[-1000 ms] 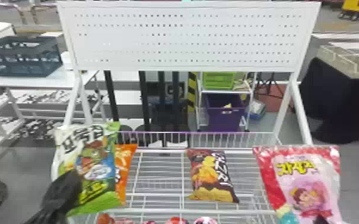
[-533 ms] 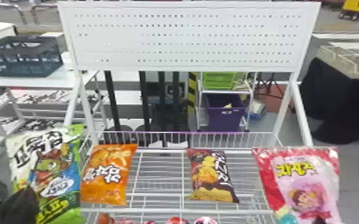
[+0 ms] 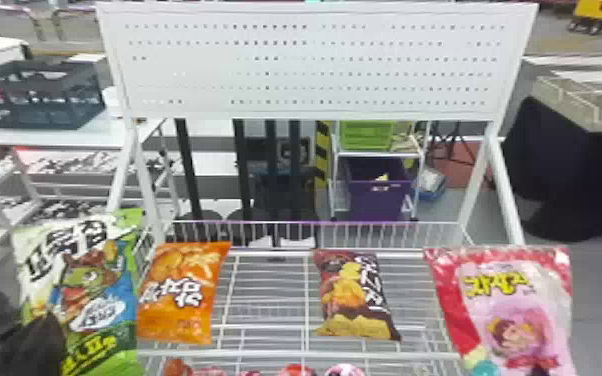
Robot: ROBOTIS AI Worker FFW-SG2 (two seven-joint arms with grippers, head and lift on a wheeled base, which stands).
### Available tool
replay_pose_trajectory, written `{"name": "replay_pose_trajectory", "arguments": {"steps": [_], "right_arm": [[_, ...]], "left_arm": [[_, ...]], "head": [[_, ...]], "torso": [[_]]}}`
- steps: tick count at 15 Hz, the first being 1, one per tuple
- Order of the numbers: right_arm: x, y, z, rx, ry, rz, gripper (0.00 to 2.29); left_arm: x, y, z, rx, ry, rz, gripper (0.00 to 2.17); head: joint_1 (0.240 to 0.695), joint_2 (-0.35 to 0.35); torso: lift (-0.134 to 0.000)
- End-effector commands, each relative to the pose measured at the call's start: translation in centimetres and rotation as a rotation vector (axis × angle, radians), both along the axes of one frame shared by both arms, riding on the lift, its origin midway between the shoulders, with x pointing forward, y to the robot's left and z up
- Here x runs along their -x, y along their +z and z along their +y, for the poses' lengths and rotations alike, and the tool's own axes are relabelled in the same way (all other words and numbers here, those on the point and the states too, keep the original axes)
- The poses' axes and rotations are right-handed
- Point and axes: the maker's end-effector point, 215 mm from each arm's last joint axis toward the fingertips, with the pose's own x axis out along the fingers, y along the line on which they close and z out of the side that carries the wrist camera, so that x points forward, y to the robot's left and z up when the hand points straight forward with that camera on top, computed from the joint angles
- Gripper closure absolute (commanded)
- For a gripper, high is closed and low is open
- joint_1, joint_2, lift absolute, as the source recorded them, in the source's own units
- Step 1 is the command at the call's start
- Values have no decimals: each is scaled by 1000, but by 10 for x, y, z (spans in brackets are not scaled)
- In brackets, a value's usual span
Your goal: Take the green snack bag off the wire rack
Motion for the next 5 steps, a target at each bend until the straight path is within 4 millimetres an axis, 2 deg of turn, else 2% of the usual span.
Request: {"name": "replay_pose_trajectory", "arguments": {"steps": [1,5], "right_arm": [[0,0,0,1,0,1,2233],[0,0,-1,2,-1,-1,2233]], "left_arm": [[1,1,1,-4,1,-2,1949],[1,1,1,-4,1,-4,1949]], "head": [[499,0],[499,0]], "torso": [[0],[0]]}}
